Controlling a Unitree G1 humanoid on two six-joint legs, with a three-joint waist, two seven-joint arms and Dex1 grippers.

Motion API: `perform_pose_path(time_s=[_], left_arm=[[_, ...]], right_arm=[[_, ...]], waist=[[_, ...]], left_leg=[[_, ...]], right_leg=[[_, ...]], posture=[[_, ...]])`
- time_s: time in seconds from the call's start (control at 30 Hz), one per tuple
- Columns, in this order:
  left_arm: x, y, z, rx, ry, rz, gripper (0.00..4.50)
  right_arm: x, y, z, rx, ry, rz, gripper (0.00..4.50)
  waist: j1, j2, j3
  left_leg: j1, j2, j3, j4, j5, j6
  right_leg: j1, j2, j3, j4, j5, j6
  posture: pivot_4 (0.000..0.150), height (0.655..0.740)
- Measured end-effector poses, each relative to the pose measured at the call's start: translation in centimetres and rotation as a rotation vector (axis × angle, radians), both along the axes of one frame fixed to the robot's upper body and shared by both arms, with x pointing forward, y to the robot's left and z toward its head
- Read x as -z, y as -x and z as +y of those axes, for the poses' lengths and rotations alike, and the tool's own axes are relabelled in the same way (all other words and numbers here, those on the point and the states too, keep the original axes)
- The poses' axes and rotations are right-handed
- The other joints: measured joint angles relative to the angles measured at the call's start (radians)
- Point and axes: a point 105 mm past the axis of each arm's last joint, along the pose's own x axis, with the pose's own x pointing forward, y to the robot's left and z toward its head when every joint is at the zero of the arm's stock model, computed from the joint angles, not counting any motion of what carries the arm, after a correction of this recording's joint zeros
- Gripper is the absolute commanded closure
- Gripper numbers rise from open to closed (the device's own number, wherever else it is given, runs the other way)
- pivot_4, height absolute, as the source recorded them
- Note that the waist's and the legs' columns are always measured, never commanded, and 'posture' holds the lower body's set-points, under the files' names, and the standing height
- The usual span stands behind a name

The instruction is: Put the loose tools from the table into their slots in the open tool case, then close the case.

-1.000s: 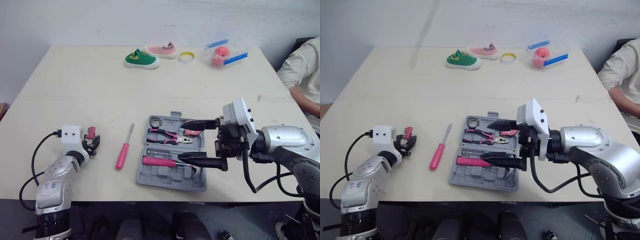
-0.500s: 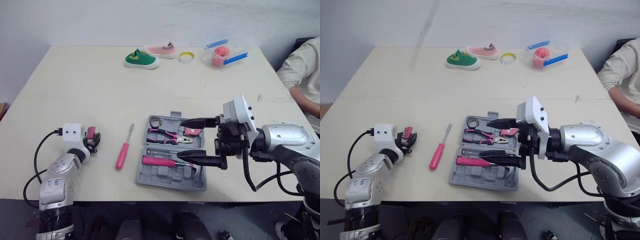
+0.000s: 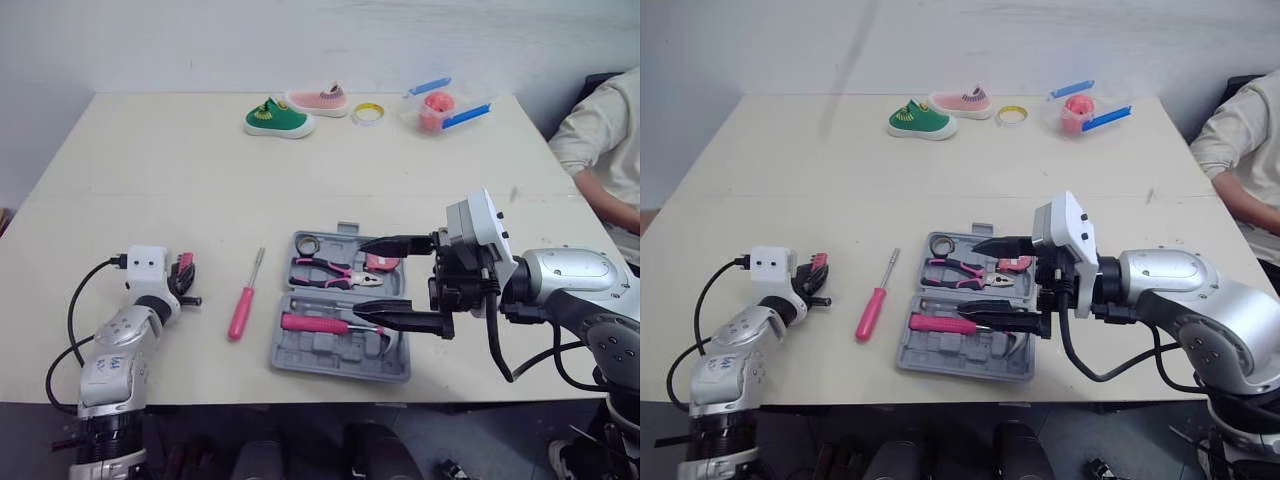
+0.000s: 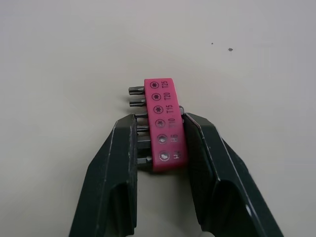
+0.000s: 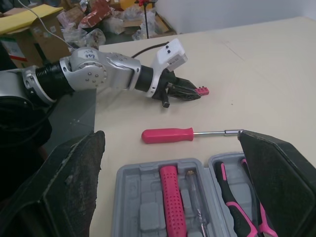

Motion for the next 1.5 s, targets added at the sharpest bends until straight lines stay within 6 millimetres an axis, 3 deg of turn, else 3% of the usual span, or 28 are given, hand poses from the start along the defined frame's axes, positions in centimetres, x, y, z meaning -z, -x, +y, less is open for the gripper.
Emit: perform_pose_path(time_s=[0.1,0.3,0.43,0.57,0.7,0.9,1.5], left_arm=[[-1.0,0.4,-1.5,0.167,-0.033,0.01,3.82],[-6.6,3.6,-9.4,0.868,-0.169,0.039,3.82],[-6.2,6.9,-13.0,1.271,-0.3,0.189,3.82],[-4.6,8.3,-14.3,1.472,-0.421,0.304,3.82],[-3.5,8.1,-15.4,1.553,-0.492,0.348,3.82],[-2.4,6.2,-16.0,1.498,-0.552,0.355,3.82],[-1.4,6.4,-16.8,1.467,-0.535,0.337,3.82]], right_arm=[[0.1,0.0,-0.2,0.007,0.018,0.002,0.0],[1.3,0.5,-0.8,0.022,0.058,0.037,0.0],[2.8,1.7,-0.9,0.019,0.104,0.073,0.0],[4.1,2.2,-0.8,0.036,0.142,0.086,0.0],[5.3,2.3,-0.8,0.073,0.172,0.098,0.0],[5.9,2.5,-0.6,0.097,0.165,0.116,0.0],[6.1,2.4,-0.7,0.118,0.163,0.121,0.0]], waist=[[0.001,-0.001,0.001],[0.005,0.001,0.003],[-0.002,0.007,0.006],[-0.012,0.008,0.007],[-0.013,0.008,0.008],[-0.015,0.007,0.008],[0.006,0.007,0.008]], left_leg=[[-0.002,0.0,-0.001,0.0,0.0,-0.001],[-0.004,0.0,-0.004,-0.002,0.002,-0.005],[-0.005,0.0,-0.004,-0.003,0.002,-0.006],[-0.006,0.0,-0.003,-0.001,0.002,-0.004],[-0.006,-0.002,-0.003,0.001,0.003,0.002],[-0.006,-0.003,-0.003,0.002,0.005,0.004],[-0.006,-0.004,-0.003,0.005,0.005,0.004]], right_leg=[[-0.001,0.0,0.0,-0.001,0.0,0.0],[0.0,-0.002,-0.003,-0.008,-0.001,-0.002],[0.0,-0.001,-0.003,-0.009,-0.001,-0.003],[0.0,0.002,-0.003,-0.008,-0.001,-0.003],[0.0,0.002,-0.002,-0.006,0.001,0.001],[0.0,0.002,-0.001,-0.004,0.002,0.003],[0.001,0.001,0.0,0.001,0.002,0.003]], posture=[[0.15,0.74],[0.15,0.74],[0.15,0.74],[0.15,0.74],[0.15,0.74],[0.15,0.74],[0.15,0.74]])
